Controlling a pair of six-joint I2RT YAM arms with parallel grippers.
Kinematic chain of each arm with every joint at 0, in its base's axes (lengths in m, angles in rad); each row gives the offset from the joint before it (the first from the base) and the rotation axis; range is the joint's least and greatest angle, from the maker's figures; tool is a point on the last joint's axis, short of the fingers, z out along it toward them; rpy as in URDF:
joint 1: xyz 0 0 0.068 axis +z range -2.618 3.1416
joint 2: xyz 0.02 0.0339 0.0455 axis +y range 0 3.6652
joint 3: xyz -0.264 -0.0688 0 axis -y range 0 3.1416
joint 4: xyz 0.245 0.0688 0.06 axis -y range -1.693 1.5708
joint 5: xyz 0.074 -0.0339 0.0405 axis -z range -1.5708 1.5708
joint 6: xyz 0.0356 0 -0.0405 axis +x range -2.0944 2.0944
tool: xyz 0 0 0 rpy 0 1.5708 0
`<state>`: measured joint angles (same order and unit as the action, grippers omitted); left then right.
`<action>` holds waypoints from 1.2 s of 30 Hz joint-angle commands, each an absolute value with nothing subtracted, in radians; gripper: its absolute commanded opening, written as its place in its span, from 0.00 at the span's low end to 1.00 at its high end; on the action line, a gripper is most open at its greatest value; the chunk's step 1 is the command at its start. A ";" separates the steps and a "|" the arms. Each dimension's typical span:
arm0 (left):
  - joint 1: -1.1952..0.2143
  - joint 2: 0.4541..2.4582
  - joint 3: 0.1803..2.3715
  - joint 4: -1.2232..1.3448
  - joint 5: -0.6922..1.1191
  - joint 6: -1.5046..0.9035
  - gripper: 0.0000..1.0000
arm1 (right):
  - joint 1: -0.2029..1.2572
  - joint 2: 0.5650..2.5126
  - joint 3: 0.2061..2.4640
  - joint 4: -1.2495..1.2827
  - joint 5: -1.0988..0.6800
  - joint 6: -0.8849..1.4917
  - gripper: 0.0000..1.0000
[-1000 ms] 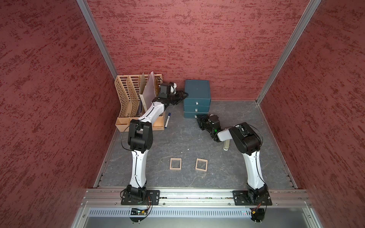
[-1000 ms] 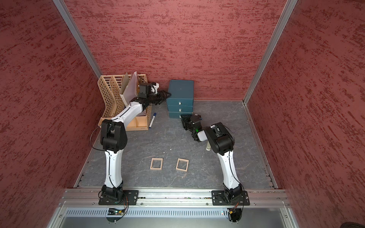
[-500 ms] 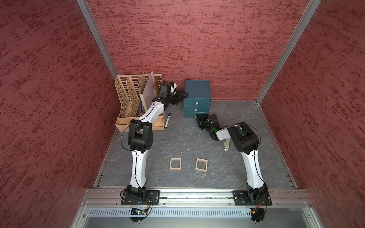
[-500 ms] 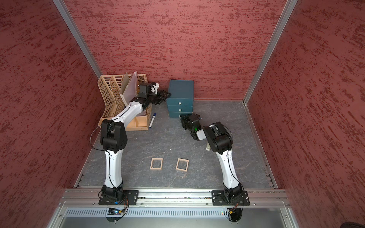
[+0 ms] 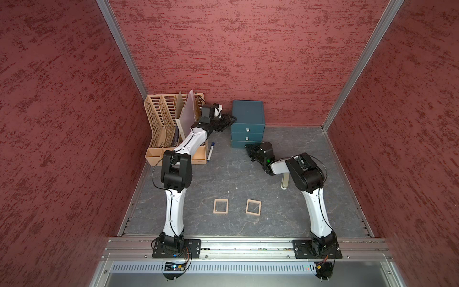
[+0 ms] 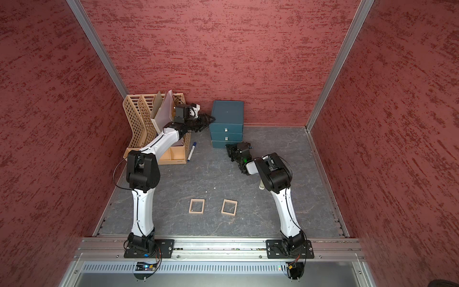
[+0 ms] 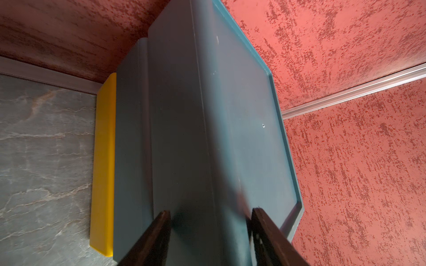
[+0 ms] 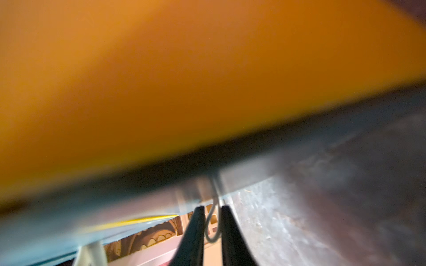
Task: Place the brooch boxes into the drawer by color
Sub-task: Open the drawer in the storage box.
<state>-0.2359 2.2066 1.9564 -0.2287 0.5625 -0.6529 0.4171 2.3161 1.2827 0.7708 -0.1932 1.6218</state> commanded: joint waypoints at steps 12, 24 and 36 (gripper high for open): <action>-0.247 2.204 1.970 -0.302 0.552 -0.624 0.59 | 0.462 2.219 1.186 0.772 -0.140 1.637 0.00; -0.245 2.213 1.973 -0.309 0.552 -0.622 0.59 | 0.524 2.069 0.974 0.780 -0.109 1.657 0.00; -0.245 2.216 1.990 -0.321 0.553 -0.618 0.59 | 0.563 1.968 0.849 0.761 -0.097 1.661 0.00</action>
<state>-0.2363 2.2066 1.9736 -0.2630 0.5587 -0.6453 0.5488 2.0041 0.8646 0.7601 -0.1238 1.6501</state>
